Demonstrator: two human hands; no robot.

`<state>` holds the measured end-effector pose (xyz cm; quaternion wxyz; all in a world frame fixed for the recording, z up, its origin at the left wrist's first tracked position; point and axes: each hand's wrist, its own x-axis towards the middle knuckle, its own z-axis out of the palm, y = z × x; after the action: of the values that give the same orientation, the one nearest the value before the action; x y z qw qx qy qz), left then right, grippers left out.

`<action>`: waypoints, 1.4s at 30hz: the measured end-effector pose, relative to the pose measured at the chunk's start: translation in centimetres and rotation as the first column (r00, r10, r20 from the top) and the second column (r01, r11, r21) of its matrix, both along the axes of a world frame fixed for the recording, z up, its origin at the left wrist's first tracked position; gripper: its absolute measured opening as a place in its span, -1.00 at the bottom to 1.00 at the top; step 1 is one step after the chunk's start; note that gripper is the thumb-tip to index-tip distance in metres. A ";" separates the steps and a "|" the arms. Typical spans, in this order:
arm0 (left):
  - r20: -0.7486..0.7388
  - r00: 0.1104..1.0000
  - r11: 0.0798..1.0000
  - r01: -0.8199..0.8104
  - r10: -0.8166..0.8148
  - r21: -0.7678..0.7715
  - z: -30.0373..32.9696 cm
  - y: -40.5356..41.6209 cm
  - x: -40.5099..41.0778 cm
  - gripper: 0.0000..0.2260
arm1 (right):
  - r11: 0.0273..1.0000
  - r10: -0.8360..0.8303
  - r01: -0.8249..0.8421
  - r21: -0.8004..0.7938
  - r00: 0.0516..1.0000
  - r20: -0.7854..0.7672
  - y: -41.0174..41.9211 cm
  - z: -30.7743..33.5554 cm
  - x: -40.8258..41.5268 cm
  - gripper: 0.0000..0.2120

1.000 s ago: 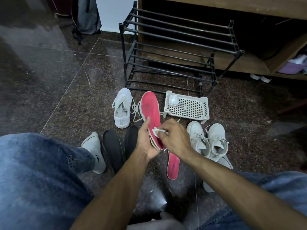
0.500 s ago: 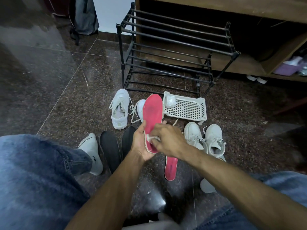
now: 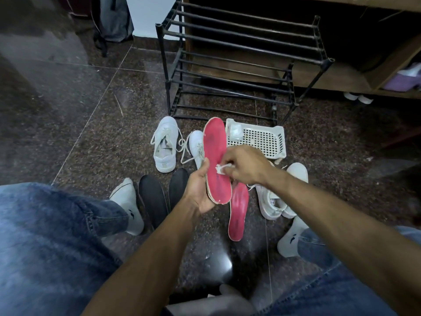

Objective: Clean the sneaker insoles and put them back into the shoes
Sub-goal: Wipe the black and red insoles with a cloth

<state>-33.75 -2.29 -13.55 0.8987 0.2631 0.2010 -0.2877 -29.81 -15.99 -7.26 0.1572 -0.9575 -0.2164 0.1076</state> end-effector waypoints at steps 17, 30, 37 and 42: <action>-0.315 0.948 0.742 0.180 0.045 0.646 -12.6 1.6 -1.3 -0.89 | 0.926 -0.033 -0.162 -0.340 0.865 -0.501 -4.0 -12.4 -5.4 -0.84; -0.547 0.823 0.629 0.508 -0.153 0.588 -18.3 1.2 -2.8 -0.79 | 0.748 -0.630 0.593 -0.299 0.492 -0.601 -6.0 -24.8 -5.9 -0.72; -0.567 0.816 0.568 0.519 -0.109 0.639 -20.5 1.3 -2.1 -0.74 | 0.506 -0.673 0.840 -0.195 0.243 -0.699 -6.4 -35.3 -6.6 -0.84; -0.470 0.859 0.198 0.506 -0.203 0.839 -21.8 1.6 -1.7 -0.78 | 0.419 -0.655 0.894 -0.157 0.178 -0.734 -6.1 -35.2 -5.9 -0.84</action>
<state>-35.43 -0.70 -35.33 0.4380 0.7400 0.3772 -0.3439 -35.69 -22.10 -42.48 0.4064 -0.7654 0.3741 0.3304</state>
